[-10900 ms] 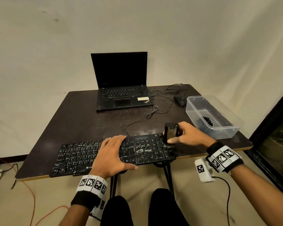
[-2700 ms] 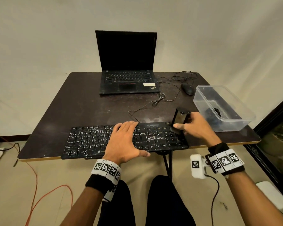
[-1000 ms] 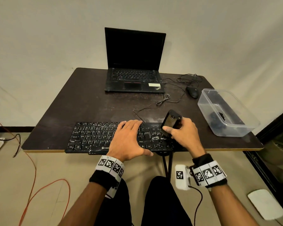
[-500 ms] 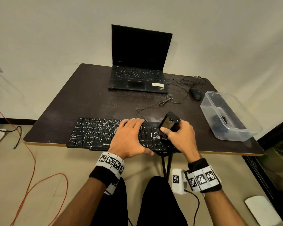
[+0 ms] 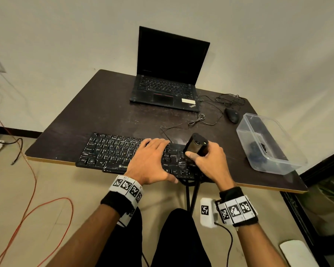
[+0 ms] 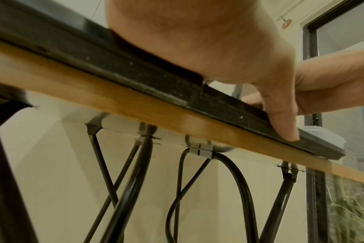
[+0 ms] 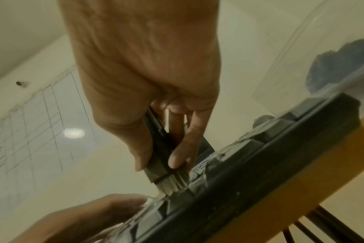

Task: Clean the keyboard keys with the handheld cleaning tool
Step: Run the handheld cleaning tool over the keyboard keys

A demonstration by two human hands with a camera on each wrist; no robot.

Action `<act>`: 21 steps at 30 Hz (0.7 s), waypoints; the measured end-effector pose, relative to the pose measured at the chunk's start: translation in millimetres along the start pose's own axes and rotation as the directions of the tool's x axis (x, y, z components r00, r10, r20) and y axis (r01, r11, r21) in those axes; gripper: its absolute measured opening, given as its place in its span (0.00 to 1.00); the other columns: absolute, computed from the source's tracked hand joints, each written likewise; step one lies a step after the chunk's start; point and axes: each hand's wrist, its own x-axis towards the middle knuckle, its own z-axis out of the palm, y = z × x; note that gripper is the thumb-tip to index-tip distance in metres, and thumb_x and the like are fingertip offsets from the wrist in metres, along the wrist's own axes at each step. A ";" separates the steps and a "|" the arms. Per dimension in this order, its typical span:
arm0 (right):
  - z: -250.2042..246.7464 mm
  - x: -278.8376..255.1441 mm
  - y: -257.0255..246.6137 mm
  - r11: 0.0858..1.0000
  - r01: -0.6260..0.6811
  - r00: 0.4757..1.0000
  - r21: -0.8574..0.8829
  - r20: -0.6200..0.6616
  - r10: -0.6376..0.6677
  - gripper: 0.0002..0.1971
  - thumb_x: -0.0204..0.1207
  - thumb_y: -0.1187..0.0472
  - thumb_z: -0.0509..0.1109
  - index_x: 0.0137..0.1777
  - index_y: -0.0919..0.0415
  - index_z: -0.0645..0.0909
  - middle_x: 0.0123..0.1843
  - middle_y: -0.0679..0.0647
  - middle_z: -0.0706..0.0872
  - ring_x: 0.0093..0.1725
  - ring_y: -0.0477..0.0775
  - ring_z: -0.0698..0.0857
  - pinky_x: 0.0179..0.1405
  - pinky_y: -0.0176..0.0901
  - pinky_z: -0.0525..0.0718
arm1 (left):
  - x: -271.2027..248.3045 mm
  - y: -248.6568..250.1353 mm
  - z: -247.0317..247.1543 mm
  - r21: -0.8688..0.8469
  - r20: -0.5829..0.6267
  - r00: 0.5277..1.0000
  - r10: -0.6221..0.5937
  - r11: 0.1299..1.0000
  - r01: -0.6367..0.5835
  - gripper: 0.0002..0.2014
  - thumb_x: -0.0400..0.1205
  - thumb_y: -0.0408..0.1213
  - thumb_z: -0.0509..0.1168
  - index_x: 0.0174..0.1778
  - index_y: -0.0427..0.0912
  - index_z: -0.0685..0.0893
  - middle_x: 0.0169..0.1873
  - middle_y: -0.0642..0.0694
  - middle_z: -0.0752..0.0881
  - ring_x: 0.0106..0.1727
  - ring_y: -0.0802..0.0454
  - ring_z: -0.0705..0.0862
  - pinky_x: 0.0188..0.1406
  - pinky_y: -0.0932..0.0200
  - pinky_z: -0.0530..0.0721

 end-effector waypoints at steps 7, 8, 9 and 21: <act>-7.1 17.2 -7.6 0.997 0.042 0.994 -0.068 0.106 -0.035 0.13 0.71 0.50 0.86 0.53 0.49 0.91 0.49 0.45 0.96 0.52 0.49 0.93 0.60 0.55 0.91 | 0.4 -0.3 0.7 -0.005 0.007 1.000 -0.003 1.000 0.003 0.66 0.56 0.85 0.68 0.87 0.48 0.67 0.83 0.53 0.73 0.84 0.54 0.67 0.91 0.48 0.54; -8.4 18.8 -8.1 0.997 0.044 0.989 -0.064 0.141 -0.034 0.13 0.71 0.51 0.86 0.54 0.50 0.91 0.50 0.45 0.96 0.52 0.50 0.94 0.60 0.57 0.91 | 0.6 -0.3 0.9 -0.008 0.005 1.000 -0.002 1.000 0.002 0.66 0.56 0.84 0.68 0.87 0.48 0.68 0.82 0.53 0.74 0.84 0.54 0.68 0.91 0.48 0.54; -9.7 19.5 -10.1 0.997 0.047 0.977 -0.064 0.211 -0.033 0.15 0.71 0.50 0.87 0.55 0.49 0.91 0.49 0.47 0.96 0.51 0.51 0.94 0.60 0.59 0.92 | 0.6 -0.2 1.2 -0.010 0.000 1.000 -0.002 1.000 0.002 0.66 0.56 0.84 0.68 0.86 0.48 0.68 0.82 0.53 0.74 0.84 0.54 0.68 0.91 0.48 0.54; -11.6 28.7 -8.3 0.996 0.067 0.965 -0.057 0.257 -0.050 0.15 0.69 0.51 0.87 0.54 0.48 0.90 0.49 0.45 0.96 0.52 0.49 0.94 0.63 0.62 0.90 | 1.5 -1.9 3.5 -0.011 0.002 1.000 -0.011 1.000 0.012 0.67 0.55 0.85 0.68 0.86 0.48 0.68 0.82 0.53 0.74 0.84 0.54 0.69 0.91 0.49 0.54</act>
